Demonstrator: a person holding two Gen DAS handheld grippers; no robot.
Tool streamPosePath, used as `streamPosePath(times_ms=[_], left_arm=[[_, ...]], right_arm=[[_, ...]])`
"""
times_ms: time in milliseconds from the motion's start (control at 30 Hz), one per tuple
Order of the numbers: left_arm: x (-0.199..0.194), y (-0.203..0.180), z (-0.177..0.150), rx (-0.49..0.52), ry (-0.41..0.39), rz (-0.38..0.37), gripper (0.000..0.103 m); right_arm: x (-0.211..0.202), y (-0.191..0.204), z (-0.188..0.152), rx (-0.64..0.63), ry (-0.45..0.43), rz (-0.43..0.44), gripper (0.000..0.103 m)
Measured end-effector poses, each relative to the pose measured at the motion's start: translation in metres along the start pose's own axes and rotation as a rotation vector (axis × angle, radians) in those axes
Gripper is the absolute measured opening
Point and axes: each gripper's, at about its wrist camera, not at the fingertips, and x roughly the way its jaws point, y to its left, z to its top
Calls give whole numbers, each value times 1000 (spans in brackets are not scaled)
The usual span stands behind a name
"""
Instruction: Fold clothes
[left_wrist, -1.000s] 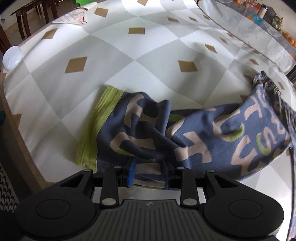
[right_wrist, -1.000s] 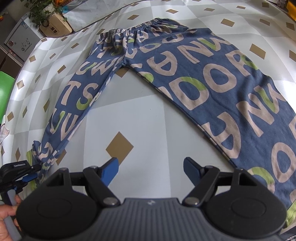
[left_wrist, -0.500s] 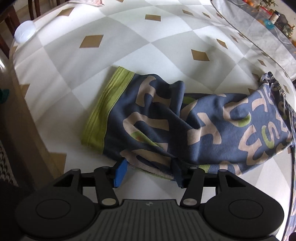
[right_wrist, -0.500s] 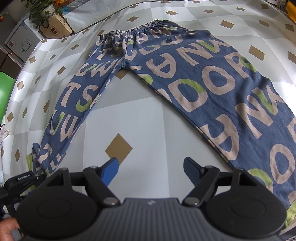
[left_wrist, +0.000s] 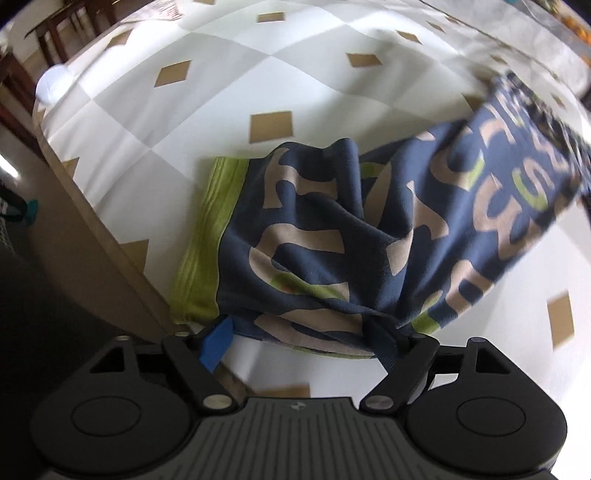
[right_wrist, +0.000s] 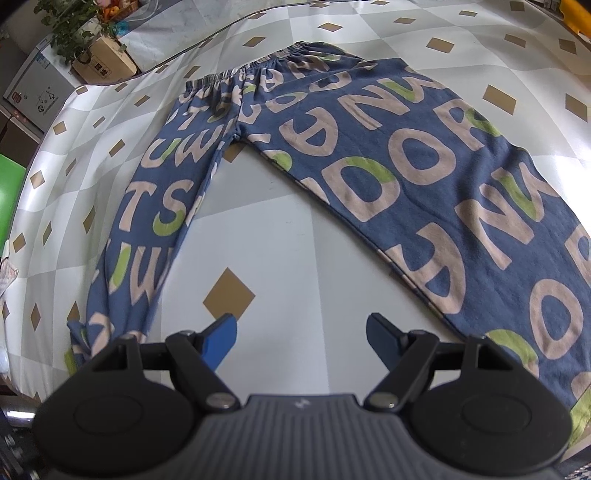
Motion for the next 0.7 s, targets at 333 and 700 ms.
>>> streamPosePath(times_ms=[333, 700], left_arm=[[-17, -7, 29, -20, -19, -85, 78], [-9, -27, 87, 58, -54, -84, 78]], right_arm=[[0, 1, 0, -3, 11, 20, 76], [-2, 32, 0, -71, 20, 74, 76]])
